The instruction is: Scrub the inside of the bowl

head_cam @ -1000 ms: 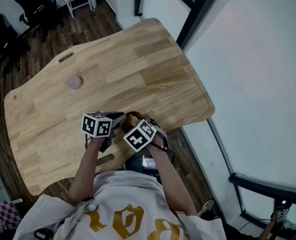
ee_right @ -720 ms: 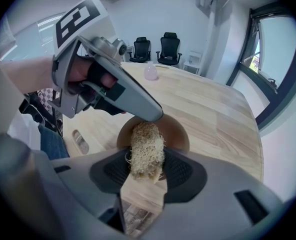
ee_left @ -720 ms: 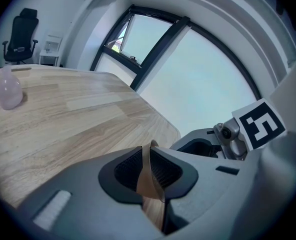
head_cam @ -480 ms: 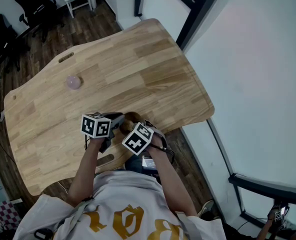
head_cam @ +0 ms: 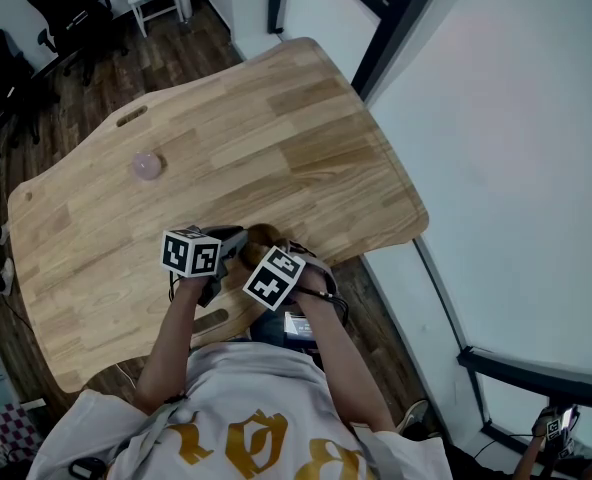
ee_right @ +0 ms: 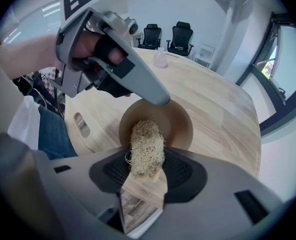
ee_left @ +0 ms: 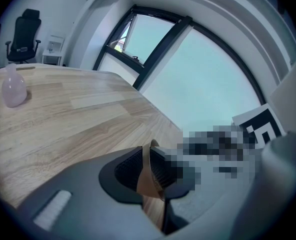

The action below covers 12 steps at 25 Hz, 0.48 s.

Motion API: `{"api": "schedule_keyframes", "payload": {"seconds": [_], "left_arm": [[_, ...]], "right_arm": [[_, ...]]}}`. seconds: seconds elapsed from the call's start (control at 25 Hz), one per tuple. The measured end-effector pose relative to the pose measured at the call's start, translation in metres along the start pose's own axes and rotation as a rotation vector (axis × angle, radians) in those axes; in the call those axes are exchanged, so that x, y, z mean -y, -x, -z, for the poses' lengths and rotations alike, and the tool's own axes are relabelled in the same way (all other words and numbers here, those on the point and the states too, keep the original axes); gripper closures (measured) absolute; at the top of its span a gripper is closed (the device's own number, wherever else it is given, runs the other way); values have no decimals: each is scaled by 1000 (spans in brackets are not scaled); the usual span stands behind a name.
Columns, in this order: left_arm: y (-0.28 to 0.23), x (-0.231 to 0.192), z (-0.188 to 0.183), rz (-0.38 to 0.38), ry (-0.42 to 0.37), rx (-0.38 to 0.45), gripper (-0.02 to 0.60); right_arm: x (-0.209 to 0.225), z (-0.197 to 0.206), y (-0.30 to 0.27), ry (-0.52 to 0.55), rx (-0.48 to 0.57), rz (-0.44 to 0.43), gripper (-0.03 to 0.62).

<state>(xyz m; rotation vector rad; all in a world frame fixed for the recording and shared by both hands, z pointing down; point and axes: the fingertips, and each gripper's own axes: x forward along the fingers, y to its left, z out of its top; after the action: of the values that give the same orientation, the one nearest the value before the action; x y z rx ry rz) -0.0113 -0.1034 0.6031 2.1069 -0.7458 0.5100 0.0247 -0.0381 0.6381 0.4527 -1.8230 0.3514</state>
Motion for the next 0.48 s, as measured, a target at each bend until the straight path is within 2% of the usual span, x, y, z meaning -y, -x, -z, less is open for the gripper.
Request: {"api": "schedule_keyframes", "payload": {"seconds": [0.2,0.48], "left_arm": [[-2,3,1,1,-6,-3,540],[-3,2,2,6,-2,-6,540]], "right_arm": [[18,4,1,-79,-10,79,413],[28,2,1,-129,26,125,413]]}}
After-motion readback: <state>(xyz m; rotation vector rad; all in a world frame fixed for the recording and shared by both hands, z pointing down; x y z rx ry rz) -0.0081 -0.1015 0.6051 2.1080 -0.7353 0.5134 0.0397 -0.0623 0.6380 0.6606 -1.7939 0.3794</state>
